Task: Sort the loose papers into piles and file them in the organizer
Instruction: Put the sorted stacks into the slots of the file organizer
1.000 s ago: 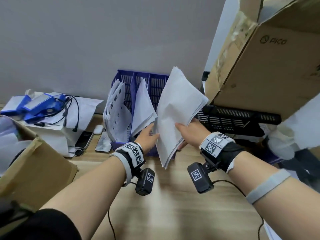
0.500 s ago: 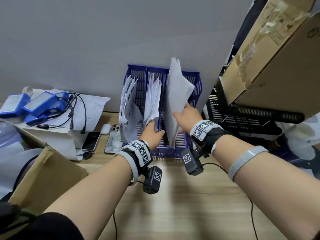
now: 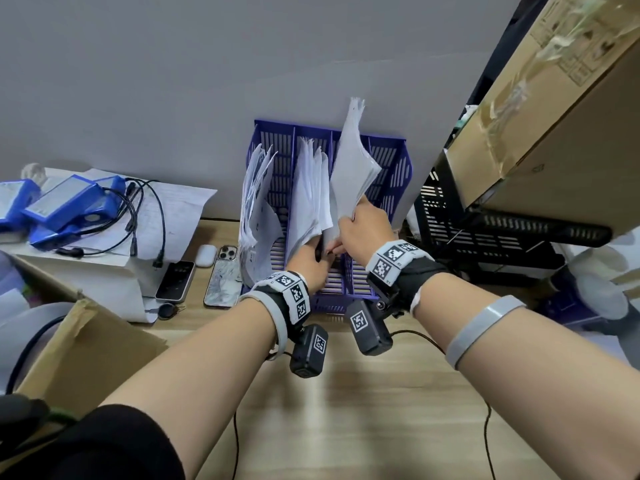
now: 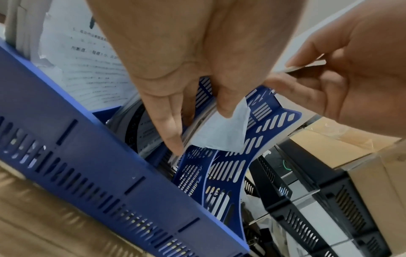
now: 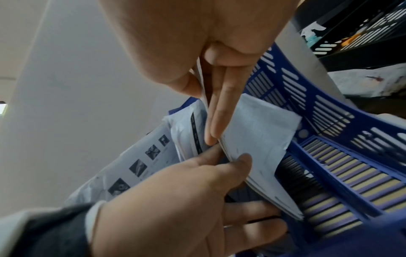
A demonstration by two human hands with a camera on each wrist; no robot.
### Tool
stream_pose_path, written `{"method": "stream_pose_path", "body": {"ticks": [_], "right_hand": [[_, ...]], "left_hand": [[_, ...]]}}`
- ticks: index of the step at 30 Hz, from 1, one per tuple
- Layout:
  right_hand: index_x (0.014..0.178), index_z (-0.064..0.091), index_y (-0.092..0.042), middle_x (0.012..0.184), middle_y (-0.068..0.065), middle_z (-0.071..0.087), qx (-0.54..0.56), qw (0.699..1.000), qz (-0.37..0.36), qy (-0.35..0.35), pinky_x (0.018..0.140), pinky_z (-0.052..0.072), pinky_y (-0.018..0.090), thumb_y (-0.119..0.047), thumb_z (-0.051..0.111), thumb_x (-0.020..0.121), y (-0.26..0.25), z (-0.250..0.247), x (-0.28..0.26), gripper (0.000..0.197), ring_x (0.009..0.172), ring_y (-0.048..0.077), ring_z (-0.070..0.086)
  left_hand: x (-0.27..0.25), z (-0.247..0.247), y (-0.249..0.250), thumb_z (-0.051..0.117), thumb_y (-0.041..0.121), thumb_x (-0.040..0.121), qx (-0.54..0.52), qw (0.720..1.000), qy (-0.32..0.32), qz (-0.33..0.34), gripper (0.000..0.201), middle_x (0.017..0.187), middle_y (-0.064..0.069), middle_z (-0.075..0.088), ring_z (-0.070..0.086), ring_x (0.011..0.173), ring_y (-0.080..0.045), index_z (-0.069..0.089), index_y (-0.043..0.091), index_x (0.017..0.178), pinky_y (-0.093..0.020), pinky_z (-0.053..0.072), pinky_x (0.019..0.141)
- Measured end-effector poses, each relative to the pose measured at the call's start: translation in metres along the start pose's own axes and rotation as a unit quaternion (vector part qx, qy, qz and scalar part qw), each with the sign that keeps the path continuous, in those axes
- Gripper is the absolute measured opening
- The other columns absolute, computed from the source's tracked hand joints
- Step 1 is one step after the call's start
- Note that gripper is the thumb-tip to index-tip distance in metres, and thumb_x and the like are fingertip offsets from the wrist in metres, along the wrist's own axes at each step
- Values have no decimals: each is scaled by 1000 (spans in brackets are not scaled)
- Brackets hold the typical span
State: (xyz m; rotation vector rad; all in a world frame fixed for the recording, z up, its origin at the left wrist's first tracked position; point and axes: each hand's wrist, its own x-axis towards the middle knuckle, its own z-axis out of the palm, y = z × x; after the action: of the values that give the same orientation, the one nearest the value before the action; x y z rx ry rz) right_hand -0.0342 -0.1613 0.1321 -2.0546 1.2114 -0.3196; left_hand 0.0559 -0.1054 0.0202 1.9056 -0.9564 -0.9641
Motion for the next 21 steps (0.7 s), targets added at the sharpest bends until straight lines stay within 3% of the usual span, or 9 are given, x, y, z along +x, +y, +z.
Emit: {"method": "stream_pose_path", "body": {"ticks": [2, 4, 8, 10, 11, 13, 16, 19, 21], "right_hand": [[117, 48, -19, 77, 12, 74, 0, 1000, 22, -19, 68, 62, 46, -24, 39, 79, 10, -2, -1, 39, 65, 30, 74], [107, 52, -22, 77, 8, 75, 1, 998, 42, -42, 67, 63, 44, -26, 43, 82, 20, 0, -4, 26, 61, 23, 74], [96, 60, -17, 70, 8, 74, -69, 996, 16, -45, 73, 60, 40, -27, 45, 78, 19, -2, -12, 25, 69, 25, 72], [81, 60, -13, 73, 11, 74, -91, 994, -4, -62, 72, 59, 39, -25, 47, 81, 17, -2, -20, 18, 74, 29, 70], [74, 57, -16, 74, 12, 74, -91, 993, -11, -73, 71, 59, 39, -22, 49, 82, 17, -2, -24, 12, 73, 31, 69], [66, 47, -28, 73, 15, 75, -66, 993, -15, -96, 67, 59, 37, -14, 50, 85, 17, -3, -32, 23, 69, 33, 70], [60, 42, -34, 72, 20, 73, -64, 991, -15, -115, 68, 59, 41, -11, 49, 84, 20, -5, -38, 35, 71, 36, 70], [60, 40, -33, 72, 21, 69, -74, 988, -34, -134, 72, 57, 48, -12, 51, 85, 25, -3, -33, 35, 72, 39, 65], [88, 54, -38, 73, 10, 66, -74, 980, -67, -169, 70, 57, 43, -13, 53, 86, 29, -1, -29, 25, 71, 32, 64]], "left_hand": [[2, 3, -1, 53, 38, 90, 77, 997, -3, 0, 48, 105, -7, 67, 68, 80, -32, 44, 29, 136, -37, 58, 67], [6, 10, -9, 54, 37, 83, 101, 995, -7, -19, 53, 112, -7, 68, 70, 85, -34, 43, 36, 135, -43, 60, 74], [6, 19, -11, 64, 21, 77, 125, 992, 23, -21, 46, 105, -10, 69, 66, 94, -33, 54, 20, 122, -43, 57, 84], [6, 24, -11, 67, 21, 77, 139, 990, 26, -22, 43, 101, -11, 68, 64, 92, -31, 53, 12, 116, -40, 55, 81], [6, 27, -13, 66, 24, 77, 161, 986, 15, -34, 46, 100, -13, 67, 63, 89, -31, 51, 9, 118, -38, 53, 76], [1, 32, -12, 64, 30, 76, 207, 977, -5, -43, 62, 102, -15, 66, 63, 86, -31, 45, 2, 128, -34, 50, 69], [-3, 37, -11, 63, 24, 79, 218, 974, -6, -55, 73, 115, -17, 58, 62, 96, -34, 28, 0, 139, -39, 53, 76], [0, 37, -14, 62, 18, 80, 207, 977, 9, -55, 65, 109, -18, 60, 64, 90, -33, 33, 1, 136, -35, 50, 69], [-2, 37, -13, 61, 11, 81, 141, 989, 2, -48, 49, 94, -15, 65, 64, 72, -26, 44, 6, 127, -30, 52, 61]]}}
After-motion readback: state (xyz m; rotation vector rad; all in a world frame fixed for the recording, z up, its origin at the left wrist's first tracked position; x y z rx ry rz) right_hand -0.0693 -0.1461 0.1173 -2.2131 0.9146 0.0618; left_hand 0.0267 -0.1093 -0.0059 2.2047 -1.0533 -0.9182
